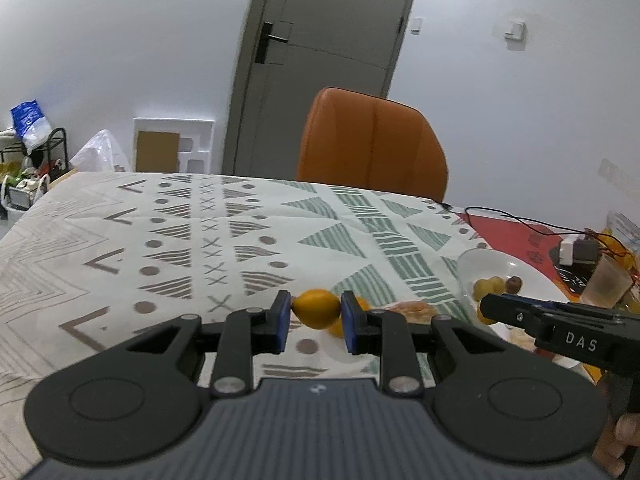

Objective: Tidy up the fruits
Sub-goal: 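Carry both small oranges to the bowl and release the right gripper's orange into it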

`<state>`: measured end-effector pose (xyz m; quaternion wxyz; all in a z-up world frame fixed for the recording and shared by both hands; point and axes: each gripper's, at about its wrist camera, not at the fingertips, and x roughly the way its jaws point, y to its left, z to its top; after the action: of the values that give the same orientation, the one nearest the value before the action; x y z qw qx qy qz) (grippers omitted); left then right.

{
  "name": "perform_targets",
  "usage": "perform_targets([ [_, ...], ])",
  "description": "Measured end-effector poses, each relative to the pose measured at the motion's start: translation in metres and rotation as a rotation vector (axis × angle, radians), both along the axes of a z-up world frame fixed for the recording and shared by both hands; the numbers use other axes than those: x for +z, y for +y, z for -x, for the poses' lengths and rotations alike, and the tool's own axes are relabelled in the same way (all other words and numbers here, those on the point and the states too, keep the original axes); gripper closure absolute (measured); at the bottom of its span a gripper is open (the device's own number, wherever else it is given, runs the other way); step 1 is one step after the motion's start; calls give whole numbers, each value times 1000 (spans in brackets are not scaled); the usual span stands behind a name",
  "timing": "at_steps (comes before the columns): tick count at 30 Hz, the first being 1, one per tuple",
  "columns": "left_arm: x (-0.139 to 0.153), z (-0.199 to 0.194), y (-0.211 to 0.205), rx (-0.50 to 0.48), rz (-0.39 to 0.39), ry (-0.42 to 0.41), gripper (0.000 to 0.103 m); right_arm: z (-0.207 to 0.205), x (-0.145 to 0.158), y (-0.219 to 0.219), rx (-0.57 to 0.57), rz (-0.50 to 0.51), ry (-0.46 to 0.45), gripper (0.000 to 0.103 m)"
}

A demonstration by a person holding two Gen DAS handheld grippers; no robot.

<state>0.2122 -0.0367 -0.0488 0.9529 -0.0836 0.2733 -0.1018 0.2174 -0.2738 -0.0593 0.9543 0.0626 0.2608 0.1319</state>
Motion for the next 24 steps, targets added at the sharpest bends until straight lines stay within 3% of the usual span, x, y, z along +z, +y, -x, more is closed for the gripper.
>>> perform_targets([
  [24,1,-15,-77,-133,-40,-10,78,11,-1,-93,-205,-41,-37,81],
])
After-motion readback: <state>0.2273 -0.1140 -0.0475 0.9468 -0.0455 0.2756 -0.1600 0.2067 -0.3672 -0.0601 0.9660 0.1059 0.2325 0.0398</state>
